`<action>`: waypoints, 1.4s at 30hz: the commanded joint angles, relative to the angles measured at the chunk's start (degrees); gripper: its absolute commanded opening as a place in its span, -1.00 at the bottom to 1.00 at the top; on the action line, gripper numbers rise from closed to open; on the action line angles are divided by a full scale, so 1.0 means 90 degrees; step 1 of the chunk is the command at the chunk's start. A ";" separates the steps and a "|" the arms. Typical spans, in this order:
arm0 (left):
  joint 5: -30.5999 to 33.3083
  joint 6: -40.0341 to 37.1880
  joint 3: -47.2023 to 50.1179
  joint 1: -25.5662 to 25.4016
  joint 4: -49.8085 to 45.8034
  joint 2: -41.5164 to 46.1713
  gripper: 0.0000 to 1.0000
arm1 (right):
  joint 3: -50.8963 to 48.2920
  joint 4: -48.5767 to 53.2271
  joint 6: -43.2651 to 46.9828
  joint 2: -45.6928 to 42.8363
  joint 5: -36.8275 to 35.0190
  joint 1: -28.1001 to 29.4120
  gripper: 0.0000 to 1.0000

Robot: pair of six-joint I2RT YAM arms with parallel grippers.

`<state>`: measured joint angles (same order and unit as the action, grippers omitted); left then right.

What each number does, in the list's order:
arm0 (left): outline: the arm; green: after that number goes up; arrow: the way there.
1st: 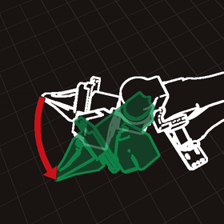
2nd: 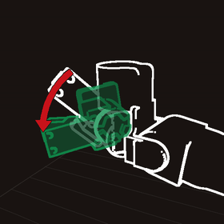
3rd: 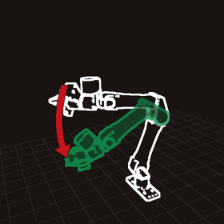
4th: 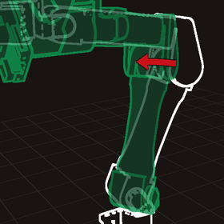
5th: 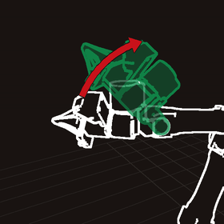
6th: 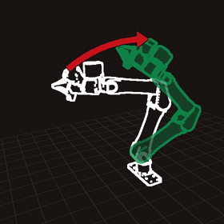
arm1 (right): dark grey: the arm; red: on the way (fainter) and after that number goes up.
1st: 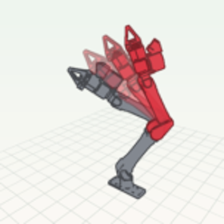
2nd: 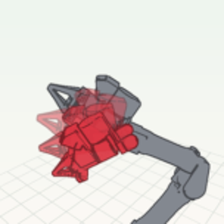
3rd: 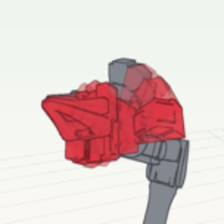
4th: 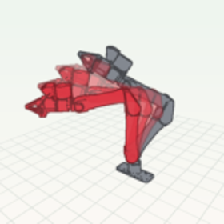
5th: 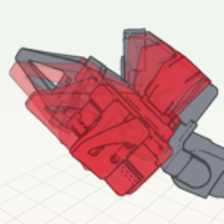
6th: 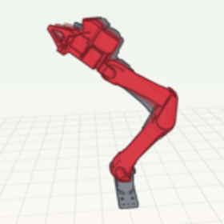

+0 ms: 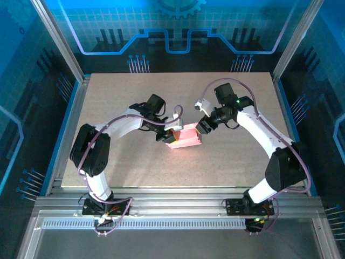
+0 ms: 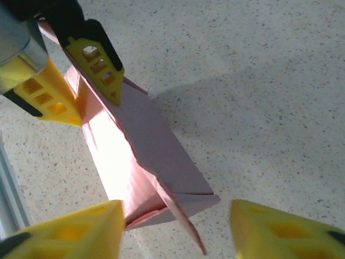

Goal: Fold the paper box

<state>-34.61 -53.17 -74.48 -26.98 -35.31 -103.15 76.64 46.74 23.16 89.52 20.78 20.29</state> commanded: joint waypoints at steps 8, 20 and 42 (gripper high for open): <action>-0.0211 -0.0139 -0.0181 0.0039 -0.0561 -0.0189 -0.62 | 0.0400 0.0538 0.0162 0.0254 0.0139 0.0193 -0.93; -0.0142 0.0300 -0.0292 0.0040 -0.0438 -0.0287 -0.18 | -0.0425 -0.0913 -0.1759 -0.0169 -0.1081 0.0695 -1.00; 0.0367 0.1034 -0.0197 -0.0183 -0.0071 -0.0470 0.13 | -0.1377 -0.1677 -0.4411 -0.0620 -0.2904 0.1001 -1.00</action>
<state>-32.34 -45.21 -76.01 -27.94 -36.23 -105.91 65.73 33.10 -9.80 84.99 -1.87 27.99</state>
